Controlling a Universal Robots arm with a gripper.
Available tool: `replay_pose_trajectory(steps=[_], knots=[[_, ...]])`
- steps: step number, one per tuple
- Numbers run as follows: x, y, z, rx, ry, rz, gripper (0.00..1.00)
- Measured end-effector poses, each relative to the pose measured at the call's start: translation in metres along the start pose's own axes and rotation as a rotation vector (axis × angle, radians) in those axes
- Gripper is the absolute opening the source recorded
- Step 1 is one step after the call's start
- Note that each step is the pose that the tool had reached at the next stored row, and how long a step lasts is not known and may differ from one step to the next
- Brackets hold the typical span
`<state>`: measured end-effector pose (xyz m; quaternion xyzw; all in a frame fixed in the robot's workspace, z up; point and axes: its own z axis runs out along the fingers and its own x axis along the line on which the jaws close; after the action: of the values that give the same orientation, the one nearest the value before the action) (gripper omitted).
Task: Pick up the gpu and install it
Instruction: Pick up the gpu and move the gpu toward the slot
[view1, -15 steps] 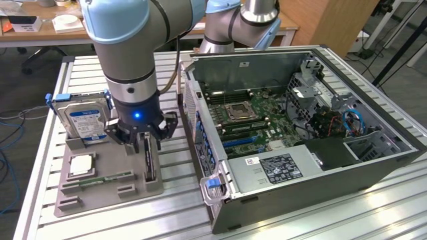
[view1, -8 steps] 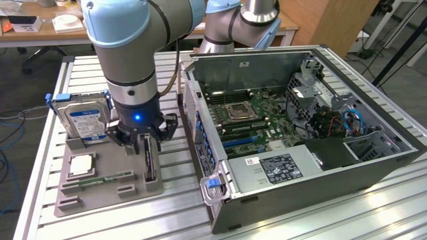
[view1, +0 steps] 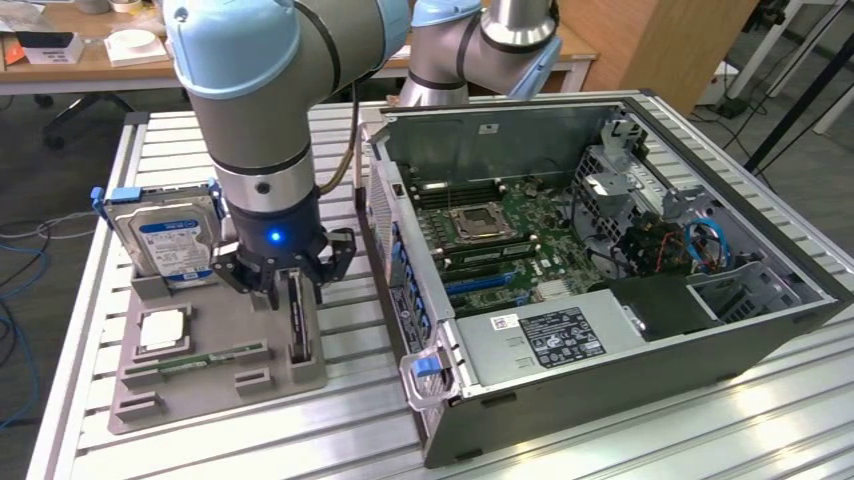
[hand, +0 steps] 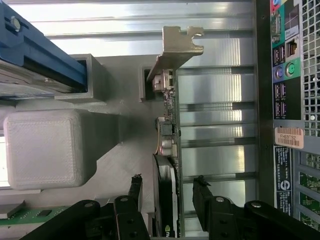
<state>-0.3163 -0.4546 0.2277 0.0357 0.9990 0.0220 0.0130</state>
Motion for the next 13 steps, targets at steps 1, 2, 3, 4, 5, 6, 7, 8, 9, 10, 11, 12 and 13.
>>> replay_pose_trajectory(steps=[1, 2, 3, 4, 5, 6, 7, 8, 9, 10, 11, 12, 13], knots=[[0.0011, 0.0, 0.0001, 0.0001, -0.0002, 0.0, 0.53], [0.0019, 0.0001, 0.0001, 0.0, -0.0003, 0.001, 0.53], [0.0022, 0.0001, 0.0001, 0.0, -0.0005, 0.0, 0.53], [0.0021, 0.0001, 0.0001, 0.0001, -0.0005, 0.0, 0.53], [0.0022, 0.0001, 0.0002, 0.0, -0.0006, 0.0, 0.53], [0.0022, 0.0001, 0.0001, 0.0, -0.0005, 0.0, 0.53], [0.0022, 0.0001, 0.0002, 0.0, -0.0005, 0.0, 0.53], [0.0022, 0.0001, 0.0002, 0.0, -0.0006, 0.0, 0.53], [0.0022, 0.0001, 0.0002, 0.0, -0.0006, 0.0, 0.53], [0.0022, 0.0001, 0.0002, 0.0001, -0.0005, 0.001, 0.53], [0.0022, 0.0001, 0.0002, 0.0001, -0.0005, 0.001, 0.53], [0.0022, 0.0001, 0.0002, 0.0001, -0.0005, 0.001, 0.53], [0.0021, 0.0001, 0.0002, 0.0, -0.0006, 0.001, 0.53]])
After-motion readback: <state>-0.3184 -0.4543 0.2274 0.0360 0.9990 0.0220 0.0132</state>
